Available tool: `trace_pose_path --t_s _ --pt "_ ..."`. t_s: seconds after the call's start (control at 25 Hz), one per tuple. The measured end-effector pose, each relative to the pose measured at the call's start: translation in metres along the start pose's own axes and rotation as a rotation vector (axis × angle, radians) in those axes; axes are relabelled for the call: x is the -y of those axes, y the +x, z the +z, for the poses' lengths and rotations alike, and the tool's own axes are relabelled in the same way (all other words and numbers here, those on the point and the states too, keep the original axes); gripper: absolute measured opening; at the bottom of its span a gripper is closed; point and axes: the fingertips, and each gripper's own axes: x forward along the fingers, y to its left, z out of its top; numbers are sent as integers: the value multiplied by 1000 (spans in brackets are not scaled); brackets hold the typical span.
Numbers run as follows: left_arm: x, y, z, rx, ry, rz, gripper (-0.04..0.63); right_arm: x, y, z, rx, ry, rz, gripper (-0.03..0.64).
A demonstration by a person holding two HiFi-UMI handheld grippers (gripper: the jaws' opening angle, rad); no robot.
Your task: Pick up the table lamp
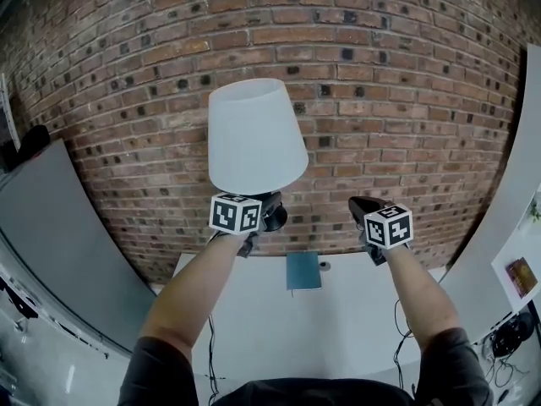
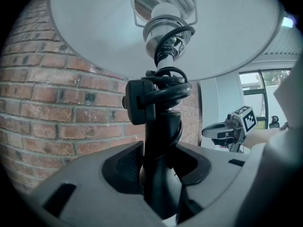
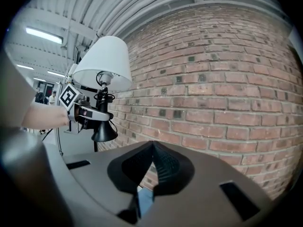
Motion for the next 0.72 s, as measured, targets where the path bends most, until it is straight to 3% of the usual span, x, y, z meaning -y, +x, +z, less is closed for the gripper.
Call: trace_pose_path --t_s 0.28,0.72 --pt "4 -24 26 0 -7 -6 160 -4 -11 25 3 -18 -3 -8" --pt "13 -36 32 -29 -8 -12 160 -10 -19 34 -14 -35 0 -8"
